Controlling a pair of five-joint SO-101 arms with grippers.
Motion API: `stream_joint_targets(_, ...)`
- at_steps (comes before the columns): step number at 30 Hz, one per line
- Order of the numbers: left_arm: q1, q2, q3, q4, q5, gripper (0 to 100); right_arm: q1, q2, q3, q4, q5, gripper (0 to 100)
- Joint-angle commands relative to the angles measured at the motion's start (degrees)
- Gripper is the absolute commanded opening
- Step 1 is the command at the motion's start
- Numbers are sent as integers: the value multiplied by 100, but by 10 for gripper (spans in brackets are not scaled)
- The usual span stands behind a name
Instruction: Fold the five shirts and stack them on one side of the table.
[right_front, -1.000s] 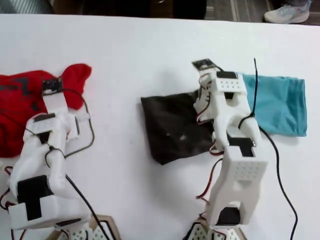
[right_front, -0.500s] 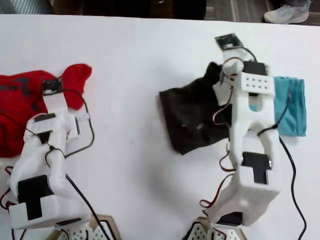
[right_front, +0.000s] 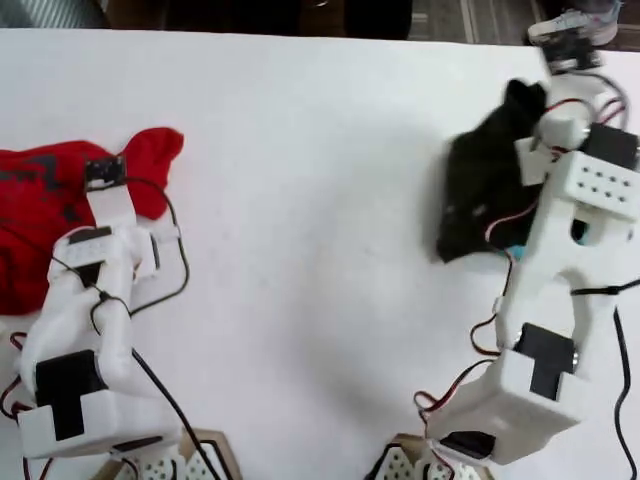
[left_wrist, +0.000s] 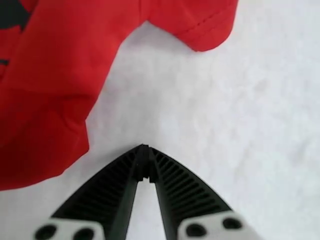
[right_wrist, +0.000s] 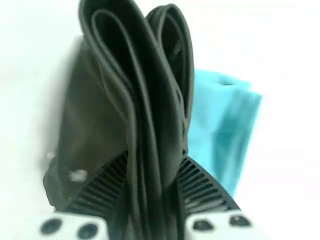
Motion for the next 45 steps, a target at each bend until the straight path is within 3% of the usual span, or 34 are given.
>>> stream_joint_targets(1,-26,-35,-189,-88,62,27,268,268,-756,-84,44,21)
stream_joint_targets(21,-26,-26,-189,-88,62,27,1297,3635,-4097,-75,607,21)
stream_joint_targets(31,-26,-26,-189,-88,62,27,1314,4418,-4334,-40,571,22)
stream_joint_targets(35,-26,-26,-189,-88,62,27,1314,4330,-4457,224,545,127)
stream_joint_targets(40,-26,-26,-189,-88,62,27,1305,3890,-5222,725,-158,298)
stream_joint_targets(45,-26,-26,-189,-88,62,27,1051,3530,-6031,1393,-1108,263)
